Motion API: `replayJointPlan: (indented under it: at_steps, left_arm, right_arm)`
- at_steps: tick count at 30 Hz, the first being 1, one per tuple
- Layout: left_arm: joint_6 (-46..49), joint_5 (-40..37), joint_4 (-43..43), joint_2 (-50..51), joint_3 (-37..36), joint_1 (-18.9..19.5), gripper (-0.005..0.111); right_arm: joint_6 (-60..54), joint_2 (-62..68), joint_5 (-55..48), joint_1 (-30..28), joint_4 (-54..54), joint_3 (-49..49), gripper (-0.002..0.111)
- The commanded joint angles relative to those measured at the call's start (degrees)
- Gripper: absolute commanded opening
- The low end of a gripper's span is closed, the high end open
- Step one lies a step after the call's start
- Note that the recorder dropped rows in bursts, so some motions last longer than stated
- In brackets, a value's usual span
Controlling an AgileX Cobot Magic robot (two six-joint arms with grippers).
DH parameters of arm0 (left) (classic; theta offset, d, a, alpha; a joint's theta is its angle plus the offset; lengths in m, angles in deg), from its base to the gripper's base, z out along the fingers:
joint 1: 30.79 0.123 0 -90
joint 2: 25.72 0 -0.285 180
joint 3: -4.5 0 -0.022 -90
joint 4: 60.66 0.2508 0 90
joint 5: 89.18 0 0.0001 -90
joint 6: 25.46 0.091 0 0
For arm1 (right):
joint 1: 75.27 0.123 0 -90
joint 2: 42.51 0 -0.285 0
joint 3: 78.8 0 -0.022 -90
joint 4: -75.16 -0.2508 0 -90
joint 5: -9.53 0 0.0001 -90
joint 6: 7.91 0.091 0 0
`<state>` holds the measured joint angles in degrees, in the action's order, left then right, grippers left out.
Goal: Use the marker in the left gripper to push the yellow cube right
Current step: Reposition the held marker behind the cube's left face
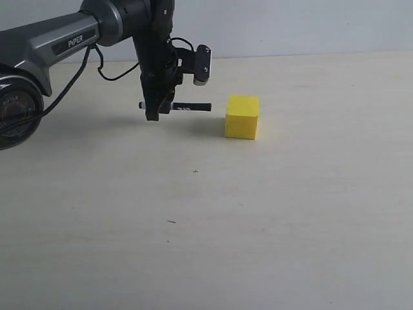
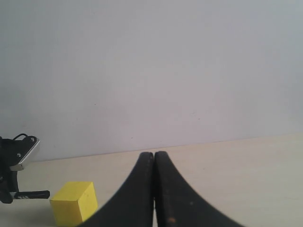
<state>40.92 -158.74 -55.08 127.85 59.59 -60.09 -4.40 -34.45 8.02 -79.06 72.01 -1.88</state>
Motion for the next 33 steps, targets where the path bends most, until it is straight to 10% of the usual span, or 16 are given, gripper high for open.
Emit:
replayJointPlan:
  at_steps: [1,33]
  left_arm:
    - [-0.4,-0.4,0.2,0.6,0.5,-0.4,0.000]
    - [2.0,2.9,-0.6,1.8,0.5,-3.3,0.000]
  right_arm:
    - [-0.5,-0.3,0.5,-0.2,0.2,0.3,0.000]
    - [-0.5,-0.3,0.5,-0.2,0.3,0.3,0.000]
